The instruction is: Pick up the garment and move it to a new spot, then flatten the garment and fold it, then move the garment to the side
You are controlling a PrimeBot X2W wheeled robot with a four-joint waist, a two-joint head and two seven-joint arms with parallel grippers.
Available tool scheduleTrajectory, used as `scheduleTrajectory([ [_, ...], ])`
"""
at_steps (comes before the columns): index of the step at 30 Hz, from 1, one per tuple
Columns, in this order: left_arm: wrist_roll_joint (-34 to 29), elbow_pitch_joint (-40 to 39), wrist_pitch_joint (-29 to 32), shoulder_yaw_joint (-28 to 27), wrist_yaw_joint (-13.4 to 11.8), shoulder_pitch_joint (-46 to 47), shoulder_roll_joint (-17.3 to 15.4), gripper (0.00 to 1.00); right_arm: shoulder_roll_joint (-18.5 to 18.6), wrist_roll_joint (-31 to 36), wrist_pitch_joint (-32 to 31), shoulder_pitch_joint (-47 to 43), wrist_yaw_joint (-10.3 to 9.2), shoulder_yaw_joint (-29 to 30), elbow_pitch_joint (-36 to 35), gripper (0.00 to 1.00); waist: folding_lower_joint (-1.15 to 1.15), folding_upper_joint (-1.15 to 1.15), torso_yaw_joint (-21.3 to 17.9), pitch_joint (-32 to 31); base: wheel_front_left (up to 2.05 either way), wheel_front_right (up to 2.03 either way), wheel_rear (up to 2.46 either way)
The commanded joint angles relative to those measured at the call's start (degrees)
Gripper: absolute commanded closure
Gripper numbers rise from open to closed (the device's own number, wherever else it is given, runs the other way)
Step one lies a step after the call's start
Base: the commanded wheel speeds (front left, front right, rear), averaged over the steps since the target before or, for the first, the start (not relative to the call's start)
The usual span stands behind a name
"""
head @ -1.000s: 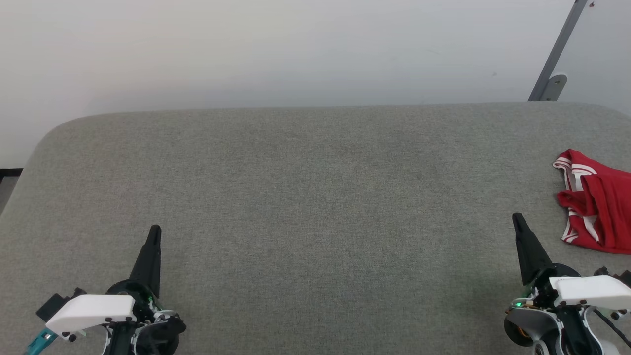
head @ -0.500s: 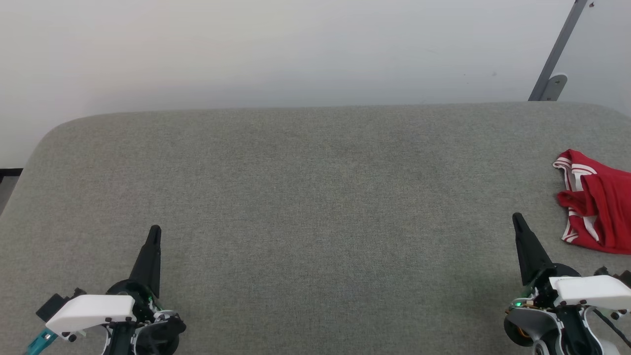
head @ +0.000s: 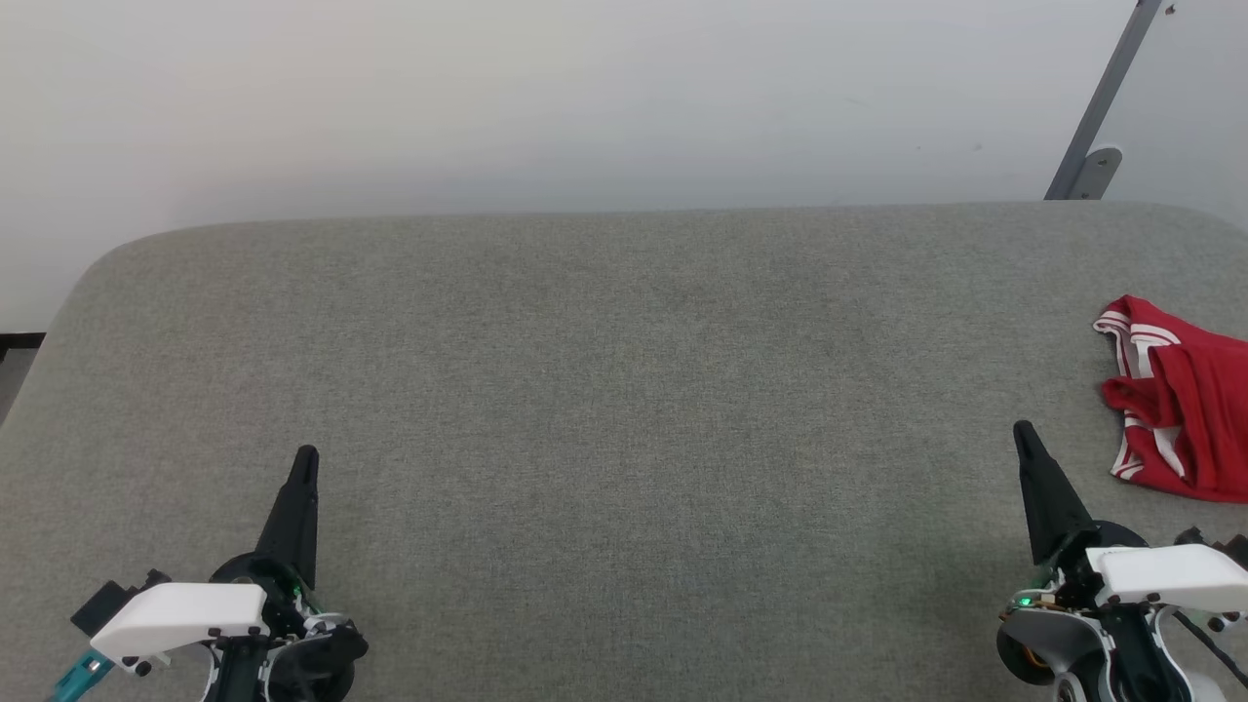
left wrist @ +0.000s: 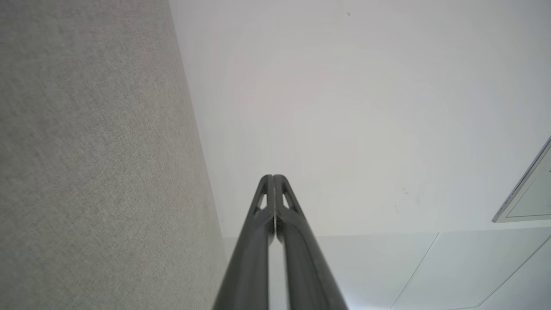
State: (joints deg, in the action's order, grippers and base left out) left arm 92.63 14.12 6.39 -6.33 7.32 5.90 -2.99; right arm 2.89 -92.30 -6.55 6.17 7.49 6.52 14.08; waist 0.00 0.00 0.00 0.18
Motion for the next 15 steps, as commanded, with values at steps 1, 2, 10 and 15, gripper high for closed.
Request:
scheduleTrajectory([
  [1,-0.24,-0.02,0.28,-0.17,0.31,0.77,0.09,1.00,-0.10,-0.21,-0.17,0.20,0.00,0.00,-0.10,1.00,0.00,0.00,0.00,0.00,0.00,0.00,0.00],
  [2,-0.24,-0.02,0.28,-0.17,0.31,0.77,0.09,1.00,-0.10,-0.21,-0.17,0.20,0.00,-0.02,-0.10,1.00,0.00,0.00,0.00,0.00,0.00,0.00,0.00],
  [10,-0.26,-0.02,0.22,-0.19,0.31,0.77,0.10,1.00,-0.10,-0.22,-0.17,0.20,0.00,-0.02,-0.10,1.00,0.00,0.00,0.00,0.00,0.00,0.00,0.00],
  [15,-0.24,-0.02,0.23,-0.19,0.31,0.77,0.10,1.00,-0.10,-0.22,-0.17,0.20,0.00,-0.01,-0.10,1.00,0.00,0.00,0.00,0.00,0.00,0.00,0.00],
])
